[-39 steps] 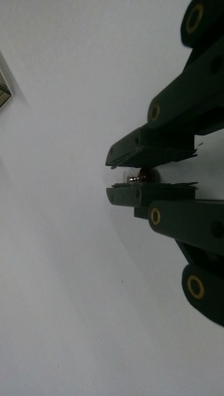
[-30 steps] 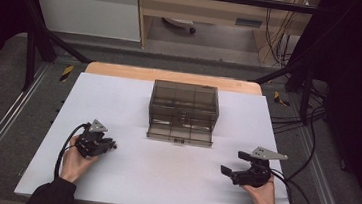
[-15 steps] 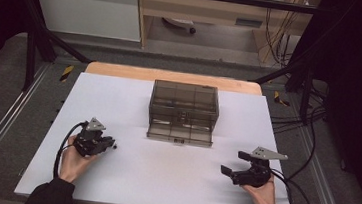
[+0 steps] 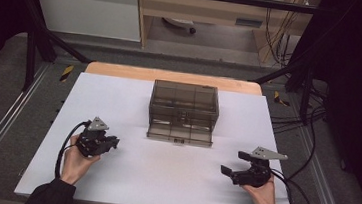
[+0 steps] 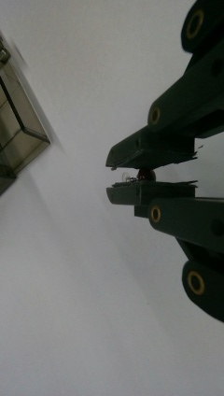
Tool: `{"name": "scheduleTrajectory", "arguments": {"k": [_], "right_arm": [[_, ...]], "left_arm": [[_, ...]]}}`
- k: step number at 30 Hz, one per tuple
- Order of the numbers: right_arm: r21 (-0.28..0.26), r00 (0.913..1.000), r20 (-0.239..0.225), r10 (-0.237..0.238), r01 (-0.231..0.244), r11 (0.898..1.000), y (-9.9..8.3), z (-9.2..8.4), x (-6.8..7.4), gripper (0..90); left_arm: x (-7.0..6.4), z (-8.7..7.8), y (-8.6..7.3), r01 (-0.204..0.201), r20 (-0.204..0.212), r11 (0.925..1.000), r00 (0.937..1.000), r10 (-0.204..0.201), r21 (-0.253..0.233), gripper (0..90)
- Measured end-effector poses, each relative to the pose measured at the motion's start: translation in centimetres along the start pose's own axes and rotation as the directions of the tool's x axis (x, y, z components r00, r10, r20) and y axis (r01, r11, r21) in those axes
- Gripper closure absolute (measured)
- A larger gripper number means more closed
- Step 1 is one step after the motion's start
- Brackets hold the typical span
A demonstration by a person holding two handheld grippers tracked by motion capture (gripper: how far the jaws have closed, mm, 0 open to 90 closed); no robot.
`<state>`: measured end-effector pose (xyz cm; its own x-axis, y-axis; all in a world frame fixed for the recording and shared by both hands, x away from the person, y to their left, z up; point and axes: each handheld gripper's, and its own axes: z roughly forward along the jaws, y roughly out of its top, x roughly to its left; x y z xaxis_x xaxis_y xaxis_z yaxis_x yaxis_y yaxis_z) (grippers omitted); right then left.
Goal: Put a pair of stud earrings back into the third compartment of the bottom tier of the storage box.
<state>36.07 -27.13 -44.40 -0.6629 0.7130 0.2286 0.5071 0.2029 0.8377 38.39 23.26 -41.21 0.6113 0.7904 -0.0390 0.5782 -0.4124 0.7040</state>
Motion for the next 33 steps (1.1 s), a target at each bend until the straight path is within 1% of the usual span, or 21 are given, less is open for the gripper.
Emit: {"name": "scheduleTrajectory", "arguments": {"k": [5,6,7,9,14,15,16,17,19,20,21,23,33], "right_arm": [[0.001,1.0000,0.002,0.000,0.000,1.000,0.0,0.1,0.0,0.5],[0.002,1.0000,0.003,-0.002,0.002,1.000,0.0,0.1,0.0,0.6],[0.002,1.0000,0.003,-0.002,0.002,1.000,0.0,0.1,0.0,0.6],[0.002,1.0000,0.002,-0.001,0.001,1.000,0.0,0.1,0.0,0.5],[0.004,1.0000,0.003,-0.004,0.004,1.000,0.0,0.0,0.0,0.5],[0.004,1.0000,0.003,-0.002,0.002,1.000,0.0,0.0,0.0,0.5],[0.004,1.0000,0.003,-0.004,0.004,1.000,0.0,0.0,0.0,0.5],[0.004,1.0000,0.003,-0.003,0.003,1.000,0.0,0.0,0.0,0.5],[0.005,1.0000,0.004,-0.005,0.005,1.000,0.0,0.0,0.0,0.5],[0.005,1.0000,0.005,-0.006,0.006,1.000,0.0,0.0,0.0,0.5],[0.005,1.0000,0.005,-0.006,0.006,1.000,0.0,0.0,0.0,0.5],[0.005,1.0000,0.005,-0.007,0.007,1.000,0.0,0.0,0.0,0.5],[0.006,0.9999,0.005,-0.010,0.010,1.000,0.0,0.1,0.0,0.5]], "left_arm": [[-1.0,0.2,0.7,-0.010,0.015,1.0000,0.9998,0.010,-0.002,80.3],[-1.4,0.3,1.1,-0.015,0.022,0.9999,0.9996,0.015,-0.004,80.3],[-1.4,0.3,1.1,-0.015,0.022,0.9999,0.9996,0.015,-0.004,80.3],[-1.9,0.6,1.5,-0.013,0.031,0.9999,0.9994,0.014,-0.009,80.3],[-3.2,1.3,2.8,-0.033,0.054,0.9994,0.9980,0.033,-0.012,80.4],[-3.7,1.6,3.3,-0.040,0.062,0.9991,0.9972,0.041,-0.013,80.3],[-3.7,1.6,3.3,-0.040,0.062,0.9991,0.9972,0.041,-0.013,80.4],[-4.1,2.2,3.8,-0.073,0.080,0.9964,0.9939,0.076,-0.043,80.4],[-4.4,2.2,4.1,-0.073,0.078,0.9966,0.9941,0.076,-0.038,80.4],[-4.7,2.3,4.3,-0.067,0.075,0.9973,0.9948,0.069,-0.029,80.4],[-5.0,2.4,4.5,-0.057,0.083,0.9982,0.9949,0.058,-0.019,80.4],[-5.5,2.7,4.9,-0.067,0.090,0.9976,0.9937,0.068,-0.019,80.4],[-7.5,4.3,7.2,-0.084,0.120,0.9962,0.9890,0.086,-0.024,80.4]]}}
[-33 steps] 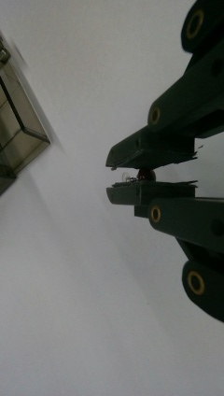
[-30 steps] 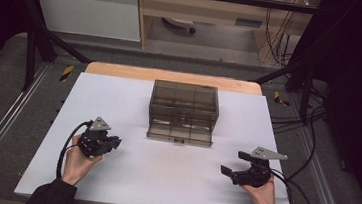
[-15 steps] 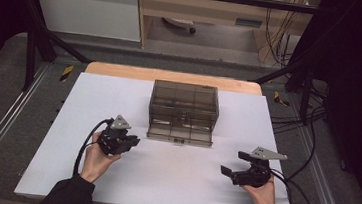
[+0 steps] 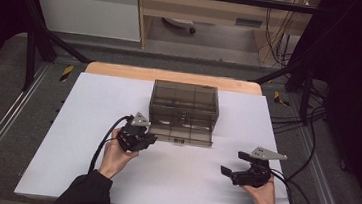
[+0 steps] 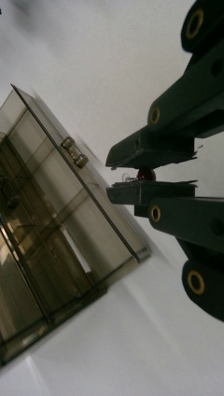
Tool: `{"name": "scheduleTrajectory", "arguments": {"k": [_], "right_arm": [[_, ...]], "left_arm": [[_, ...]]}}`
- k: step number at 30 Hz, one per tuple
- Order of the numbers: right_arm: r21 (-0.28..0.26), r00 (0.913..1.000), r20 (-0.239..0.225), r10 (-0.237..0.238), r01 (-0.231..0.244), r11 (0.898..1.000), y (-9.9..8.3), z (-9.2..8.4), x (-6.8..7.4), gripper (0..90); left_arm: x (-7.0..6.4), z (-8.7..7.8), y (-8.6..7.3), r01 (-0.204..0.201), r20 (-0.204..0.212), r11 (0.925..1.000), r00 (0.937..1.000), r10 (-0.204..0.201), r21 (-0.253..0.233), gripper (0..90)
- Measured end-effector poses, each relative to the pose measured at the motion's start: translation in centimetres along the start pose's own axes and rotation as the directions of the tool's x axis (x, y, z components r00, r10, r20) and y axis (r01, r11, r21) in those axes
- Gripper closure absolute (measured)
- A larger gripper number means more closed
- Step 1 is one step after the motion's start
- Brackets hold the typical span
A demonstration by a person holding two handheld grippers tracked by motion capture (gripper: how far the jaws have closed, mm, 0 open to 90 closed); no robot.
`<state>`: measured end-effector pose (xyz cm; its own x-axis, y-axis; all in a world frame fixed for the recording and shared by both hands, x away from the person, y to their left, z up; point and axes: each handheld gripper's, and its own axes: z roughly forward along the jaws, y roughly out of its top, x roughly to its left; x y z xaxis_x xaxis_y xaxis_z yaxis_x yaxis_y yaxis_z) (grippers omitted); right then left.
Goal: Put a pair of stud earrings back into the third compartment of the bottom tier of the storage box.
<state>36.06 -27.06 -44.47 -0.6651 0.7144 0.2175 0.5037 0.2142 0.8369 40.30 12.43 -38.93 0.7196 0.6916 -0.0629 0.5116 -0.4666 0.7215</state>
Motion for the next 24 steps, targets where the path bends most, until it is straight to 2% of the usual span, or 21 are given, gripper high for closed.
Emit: {"name": "scheduleTrajectory", "arguments": {"k": [13,24], "right_arm": [[0.001,1.0000,0.000,-0.001,0.001,1.000,0.0,0.0,0.0,0.5],[0.002,1.0000,0.000,0.000,0.000,1.000,0.0,0.0,0.0,0.5]], "left_arm": [[-2.0,2.7,2.8,-0.032,0.024,0.9994,0.9992,0.032,0.015,80.4],[-2.8,4.4,4.6,-0.034,0.026,0.9992,0.9991,0.033,0.020,80.4]]}}
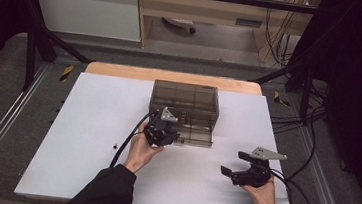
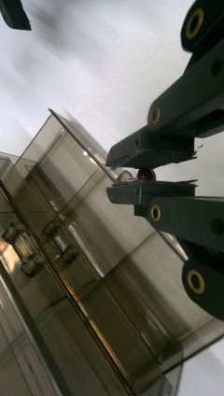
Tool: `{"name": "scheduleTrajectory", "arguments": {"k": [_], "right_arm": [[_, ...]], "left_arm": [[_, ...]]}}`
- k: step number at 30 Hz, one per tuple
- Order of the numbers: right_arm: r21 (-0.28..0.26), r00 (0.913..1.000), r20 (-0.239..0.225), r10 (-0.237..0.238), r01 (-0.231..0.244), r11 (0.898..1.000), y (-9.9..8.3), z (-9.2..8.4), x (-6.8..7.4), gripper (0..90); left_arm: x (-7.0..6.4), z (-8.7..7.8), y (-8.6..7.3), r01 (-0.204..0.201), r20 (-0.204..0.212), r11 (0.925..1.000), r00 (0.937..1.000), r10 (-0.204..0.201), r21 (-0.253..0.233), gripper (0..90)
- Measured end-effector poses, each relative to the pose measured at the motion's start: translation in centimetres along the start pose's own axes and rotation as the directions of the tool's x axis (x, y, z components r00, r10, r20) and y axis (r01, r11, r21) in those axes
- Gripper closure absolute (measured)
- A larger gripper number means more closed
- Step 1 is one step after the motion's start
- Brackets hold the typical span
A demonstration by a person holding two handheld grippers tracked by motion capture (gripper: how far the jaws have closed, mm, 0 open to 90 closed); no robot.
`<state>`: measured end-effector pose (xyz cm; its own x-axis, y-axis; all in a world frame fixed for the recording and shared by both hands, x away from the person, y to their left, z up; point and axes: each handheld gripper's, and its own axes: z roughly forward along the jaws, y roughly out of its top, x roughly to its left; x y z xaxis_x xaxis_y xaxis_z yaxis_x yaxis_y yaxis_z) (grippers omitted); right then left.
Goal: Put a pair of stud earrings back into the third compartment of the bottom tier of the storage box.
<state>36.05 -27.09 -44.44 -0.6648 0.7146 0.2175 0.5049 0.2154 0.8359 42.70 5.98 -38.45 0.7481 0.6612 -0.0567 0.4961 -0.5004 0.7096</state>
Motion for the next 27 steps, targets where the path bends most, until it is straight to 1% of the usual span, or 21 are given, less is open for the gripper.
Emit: {"name": "scheduleTrajectory", "arguments": {"k": [6,9,13,19,23,27], "right_arm": [[0.000,1.0000,0.000,0.000,0.000,1.000,0.0,0.0,0.0,0.5],[0.001,1.0000,0.001,-0.001,0.001,1.000,0.0,0.0,0.0,0.5],[0.002,1.0000,0.002,-0.003,0.003,1.000,0.0,0.0,0.0,0.5],[0.002,1.0000,0.001,-0.002,0.002,1.000,0.0,0.0,0.0,0.5],[0.004,1.0000,0.002,-0.005,0.005,1.000,0.0,0.0,0.0,0.5],[0.005,1.0000,0.001,-0.005,0.005,1.000,0.0,0.0,0.0,0.5]], "left_arm": [[-0.2,0.7,0.9,-0.006,0.001,1.0000,1.0000,0.006,-0.004,80.4],[-0.3,1.3,1.3,-0.006,-0.002,1.0000,1.0000,0.006,0.002,80.4],[-0.7,2.2,1.7,0.000,0.006,1.0000,1.0000,0.000,-0.003,80.5],[-1.3,3.4,2.5,-0.012,0.010,0.9999,0.9999,0.012,-0.006,80.4],[-1.5,4.4,2.7,-0.001,0.025,1.0000,0.9997,0.001,-0.005,80.4],[-1.5,5.4,2.6,0.004,0.023,1.0000,0.9997,-0.004,-0.009,80.4]]}}
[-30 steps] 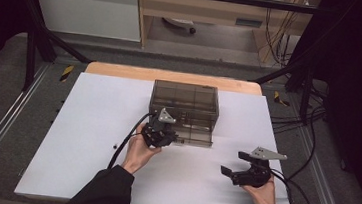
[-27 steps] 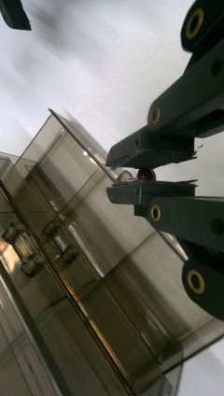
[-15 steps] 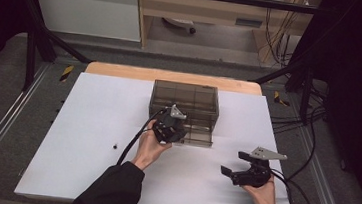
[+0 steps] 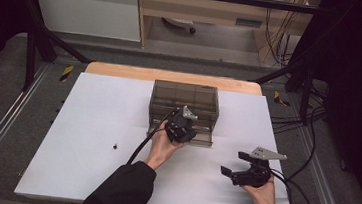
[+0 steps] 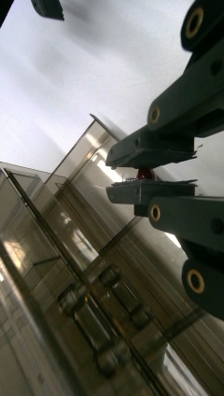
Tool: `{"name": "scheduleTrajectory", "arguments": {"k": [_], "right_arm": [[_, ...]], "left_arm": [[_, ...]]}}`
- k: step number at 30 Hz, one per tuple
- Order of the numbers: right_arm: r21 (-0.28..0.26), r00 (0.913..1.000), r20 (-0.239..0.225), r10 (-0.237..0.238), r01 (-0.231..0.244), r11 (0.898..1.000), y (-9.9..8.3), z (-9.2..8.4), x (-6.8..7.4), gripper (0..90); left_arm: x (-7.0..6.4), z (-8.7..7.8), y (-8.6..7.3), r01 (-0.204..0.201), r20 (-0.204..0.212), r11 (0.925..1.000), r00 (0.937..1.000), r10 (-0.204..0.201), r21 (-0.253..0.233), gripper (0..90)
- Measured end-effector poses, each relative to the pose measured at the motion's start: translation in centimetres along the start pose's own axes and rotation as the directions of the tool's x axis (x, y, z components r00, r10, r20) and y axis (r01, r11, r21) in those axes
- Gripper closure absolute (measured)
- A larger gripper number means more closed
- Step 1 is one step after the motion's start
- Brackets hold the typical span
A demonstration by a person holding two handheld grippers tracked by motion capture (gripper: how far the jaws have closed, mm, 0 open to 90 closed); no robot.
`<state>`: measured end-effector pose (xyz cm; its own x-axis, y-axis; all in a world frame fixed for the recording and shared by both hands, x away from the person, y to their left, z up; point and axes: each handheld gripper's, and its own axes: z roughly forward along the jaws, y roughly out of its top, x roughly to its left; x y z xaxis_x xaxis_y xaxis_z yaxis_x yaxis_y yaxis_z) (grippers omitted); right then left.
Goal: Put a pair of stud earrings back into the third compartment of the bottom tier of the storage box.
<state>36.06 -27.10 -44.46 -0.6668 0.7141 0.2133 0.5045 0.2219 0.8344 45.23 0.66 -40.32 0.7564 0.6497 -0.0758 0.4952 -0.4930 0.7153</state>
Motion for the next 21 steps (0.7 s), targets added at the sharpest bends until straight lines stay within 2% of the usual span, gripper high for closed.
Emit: {"name": "scheduleTrajectory", "arguments": {"k": [8,17,21], "right_arm": [[-0.003,1.0000,0.001,0.000,0.000,1.000,0.0,0.0,0.0,0.5],[-0.003,1.0000,0.000,0.001,-0.001,1.000,0.0,-0.1,0.0,0.5],[-0.003,1.0000,-0.001,0.001,-0.001,1.000,0.0,-0.1,0.0,0.5]], "left_arm": [[0.0,1.3,-0.1,0.009,0.010,0.9999,0.9999,-0.010,0.010,80.2],[0.1,2.2,-0.2,-0.004,0.018,0.9999,0.9998,0.004,0.011,78.7],[0.1,1.9,-0.1,-0.006,0.013,1.0000,0.9999,0.006,0.001,71.9]]}}
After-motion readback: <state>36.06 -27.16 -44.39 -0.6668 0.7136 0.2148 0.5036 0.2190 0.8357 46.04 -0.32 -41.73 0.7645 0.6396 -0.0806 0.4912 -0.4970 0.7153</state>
